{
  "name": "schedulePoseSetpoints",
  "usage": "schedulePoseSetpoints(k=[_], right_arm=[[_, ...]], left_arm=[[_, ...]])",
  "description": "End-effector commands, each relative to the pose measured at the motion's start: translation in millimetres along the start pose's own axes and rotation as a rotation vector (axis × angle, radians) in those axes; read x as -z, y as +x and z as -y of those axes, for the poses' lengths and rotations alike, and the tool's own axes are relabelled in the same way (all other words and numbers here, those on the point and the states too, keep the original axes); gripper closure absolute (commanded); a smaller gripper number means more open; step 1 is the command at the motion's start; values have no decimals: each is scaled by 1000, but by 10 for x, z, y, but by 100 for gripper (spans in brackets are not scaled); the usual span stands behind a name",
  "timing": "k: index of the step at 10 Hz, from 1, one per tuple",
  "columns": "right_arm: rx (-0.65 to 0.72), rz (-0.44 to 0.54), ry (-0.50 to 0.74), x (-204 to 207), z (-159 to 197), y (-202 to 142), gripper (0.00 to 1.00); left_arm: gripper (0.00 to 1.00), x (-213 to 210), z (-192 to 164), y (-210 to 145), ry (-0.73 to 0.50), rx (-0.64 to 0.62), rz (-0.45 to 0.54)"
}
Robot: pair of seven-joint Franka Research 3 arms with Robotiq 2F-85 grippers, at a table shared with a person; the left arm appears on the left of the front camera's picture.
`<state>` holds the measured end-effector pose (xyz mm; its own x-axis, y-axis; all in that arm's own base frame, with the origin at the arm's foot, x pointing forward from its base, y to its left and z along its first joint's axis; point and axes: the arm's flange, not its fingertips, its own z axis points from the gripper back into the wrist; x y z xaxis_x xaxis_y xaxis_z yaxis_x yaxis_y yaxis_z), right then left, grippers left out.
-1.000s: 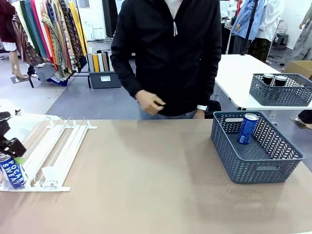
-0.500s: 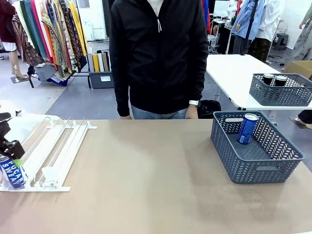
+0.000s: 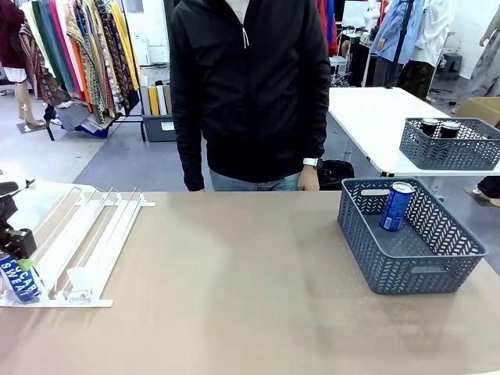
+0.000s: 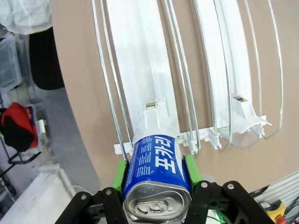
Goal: Retrieve and store the cans from the dispenser.
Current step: Pick up one can from the Automatic Can Dispenser and place it in the middle of the table.
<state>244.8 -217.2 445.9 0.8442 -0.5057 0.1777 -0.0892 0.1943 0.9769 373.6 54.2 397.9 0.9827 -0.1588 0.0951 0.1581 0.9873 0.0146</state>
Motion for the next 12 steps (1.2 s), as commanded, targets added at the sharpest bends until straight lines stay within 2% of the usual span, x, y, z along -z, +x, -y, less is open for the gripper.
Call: schedulePoseSetpoints(k=[1, 3, 6, 8, 11, 12], right_arm=[[-26, 2, 13, -4, -7, 8, 0], [-26, 2, 13, -4, -7, 8, 0], [-26, 2, 13, -4, -7, 8, 0], [-26, 2, 13, -4, -7, 8, 0], [-26, 2, 13, -4, -7, 8, 0], [-26, 2, 13, -4, -7, 8, 0]], left_arm=[[100, 223, 180, -629, -17, 13, -6], [100, -188, 266, -677, -20, 38, 25], [100, -1158, 554, -874, -29, 133, 86], [100, -1673, 698, -1002, 9, 156, 173], [100, -1814, 640, -1041, -7, 106, 237], [100, -1761, 516, -1048, -35, 50, 212]])
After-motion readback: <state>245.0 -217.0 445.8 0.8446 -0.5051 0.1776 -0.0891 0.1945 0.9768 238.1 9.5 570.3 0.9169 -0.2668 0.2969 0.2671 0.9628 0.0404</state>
